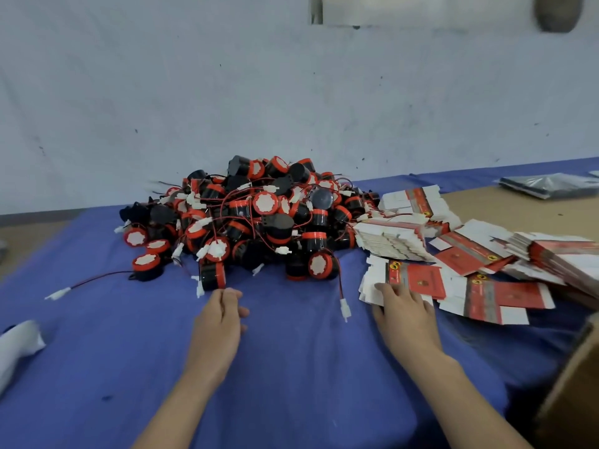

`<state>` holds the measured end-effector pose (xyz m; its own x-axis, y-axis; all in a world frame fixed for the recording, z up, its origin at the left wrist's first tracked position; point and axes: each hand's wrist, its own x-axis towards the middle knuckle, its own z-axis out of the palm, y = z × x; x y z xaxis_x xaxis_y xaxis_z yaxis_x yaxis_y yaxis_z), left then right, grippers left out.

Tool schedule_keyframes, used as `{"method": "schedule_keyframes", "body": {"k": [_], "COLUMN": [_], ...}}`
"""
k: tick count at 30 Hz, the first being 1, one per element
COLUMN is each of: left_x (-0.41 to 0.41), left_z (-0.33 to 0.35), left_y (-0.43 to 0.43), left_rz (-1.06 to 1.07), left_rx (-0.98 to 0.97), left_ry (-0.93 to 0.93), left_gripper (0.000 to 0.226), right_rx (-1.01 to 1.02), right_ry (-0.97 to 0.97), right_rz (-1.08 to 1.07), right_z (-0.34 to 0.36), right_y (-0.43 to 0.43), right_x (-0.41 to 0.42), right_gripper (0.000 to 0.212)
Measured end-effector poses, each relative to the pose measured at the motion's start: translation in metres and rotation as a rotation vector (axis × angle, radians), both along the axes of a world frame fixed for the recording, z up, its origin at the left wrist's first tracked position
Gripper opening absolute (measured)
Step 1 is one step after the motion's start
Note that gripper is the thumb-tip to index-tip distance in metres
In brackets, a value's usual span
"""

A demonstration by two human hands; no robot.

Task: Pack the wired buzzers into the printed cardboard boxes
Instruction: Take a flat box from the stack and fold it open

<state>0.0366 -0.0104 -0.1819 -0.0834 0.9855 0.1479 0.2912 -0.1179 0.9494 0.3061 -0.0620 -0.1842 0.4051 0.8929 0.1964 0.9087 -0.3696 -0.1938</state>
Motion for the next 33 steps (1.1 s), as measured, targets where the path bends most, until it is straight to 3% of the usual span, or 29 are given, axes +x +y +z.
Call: {"method": "schedule_keyframes", "body": {"k": [5,9,13,17,20,25,33], "left_x": [0.000,-0.001,0.000,0.002,0.004,0.006,0.017], "left_z": [0.003,0.005,0.006,0.011,0.015,0.016,0.032], "left_y": [-0.004,-0.007,-0.010,-0.015,-0.018,-0.021,-0.037], "left_rz": [-0.009,-0.014,-0.019,-0.008,0.024,0.003,-0.121], "left_rx": [0.018,0.057,0.095,0.150,0.179,0.183,0.211], "left_ry": [-0.001,0.018,0.059,0.057,0.023,-0.004,-0.121], "left_gripper": [0.025,0.025,0.024,0.025,0.025,0.019,0.028], "right_rx": [0.044,0.376,0.870,1.017,1.122,1.087,0.806], "right_ry": [0.012,0.079,0.465,0.834,0.998,1.018,1.317], "right_rz": [-0.009,-0.084,-0.069,0.033,0.103,0.238,0.409], "right_z": [0.007,0.026,0.042,0.055,0.065,0.068,0.053], "right_y": [-0.006,-0.003,-0.001,0.000,0.001,-0.003,-0.006], "right_x": [-0.002,-0.001,-0.002,-0.014,-0.025,-0.048,-0.084], "right_gripper": [0.035,0.038,0.040,0.041,0.029,0.025,0.039]}}
